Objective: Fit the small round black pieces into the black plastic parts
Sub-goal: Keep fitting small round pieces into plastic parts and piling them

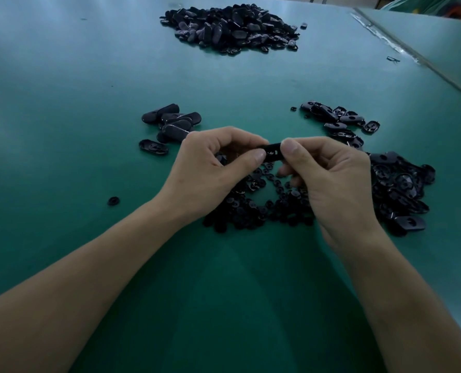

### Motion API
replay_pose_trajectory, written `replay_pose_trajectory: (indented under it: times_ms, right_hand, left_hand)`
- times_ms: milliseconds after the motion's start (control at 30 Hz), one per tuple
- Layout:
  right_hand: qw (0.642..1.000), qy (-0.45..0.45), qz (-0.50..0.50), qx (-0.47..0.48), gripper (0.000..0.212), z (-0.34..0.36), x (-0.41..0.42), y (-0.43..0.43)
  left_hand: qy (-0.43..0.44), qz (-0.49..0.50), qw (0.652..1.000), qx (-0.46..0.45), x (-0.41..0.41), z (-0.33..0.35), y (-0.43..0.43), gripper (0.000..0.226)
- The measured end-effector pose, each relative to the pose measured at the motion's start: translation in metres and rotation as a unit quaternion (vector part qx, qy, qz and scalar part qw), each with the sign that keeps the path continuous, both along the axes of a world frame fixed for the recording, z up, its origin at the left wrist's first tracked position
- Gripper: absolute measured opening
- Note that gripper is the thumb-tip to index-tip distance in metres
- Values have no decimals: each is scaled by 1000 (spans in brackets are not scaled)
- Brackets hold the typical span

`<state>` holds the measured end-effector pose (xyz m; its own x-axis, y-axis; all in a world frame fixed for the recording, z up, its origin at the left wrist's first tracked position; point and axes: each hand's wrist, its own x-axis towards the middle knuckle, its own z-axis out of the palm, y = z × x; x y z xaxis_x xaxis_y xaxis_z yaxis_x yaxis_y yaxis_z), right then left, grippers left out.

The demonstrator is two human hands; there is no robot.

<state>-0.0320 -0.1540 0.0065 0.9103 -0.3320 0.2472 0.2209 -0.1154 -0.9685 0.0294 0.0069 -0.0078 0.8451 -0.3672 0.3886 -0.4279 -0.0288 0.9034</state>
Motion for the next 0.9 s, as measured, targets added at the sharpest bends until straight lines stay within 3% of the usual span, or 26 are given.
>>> replay_pose_trajectory:
  times_ms: [233, 500, 767, 900]
  right_hand:
    - [999, 11, 19, 46, 6, 1, -1, 2]
    - [1000, -1, 9, -6, 9, -2, 1, 4]
    - [990, -24, 0, -136, 34, -1, -1, 7]
    - [936, 15, -53, -347, 20, -3, -4, 6]
  left_hand:
    - [12, 10, 1000, -7, 1, 0, -1, 11]
    - [26, -2, 999, -19, 2, -1, -1, 13]
    - [12, 0, 1000, -11, 1, -1, -3, 23]
    - [20, 23, 999, -20, 3, -1, -2, 22]
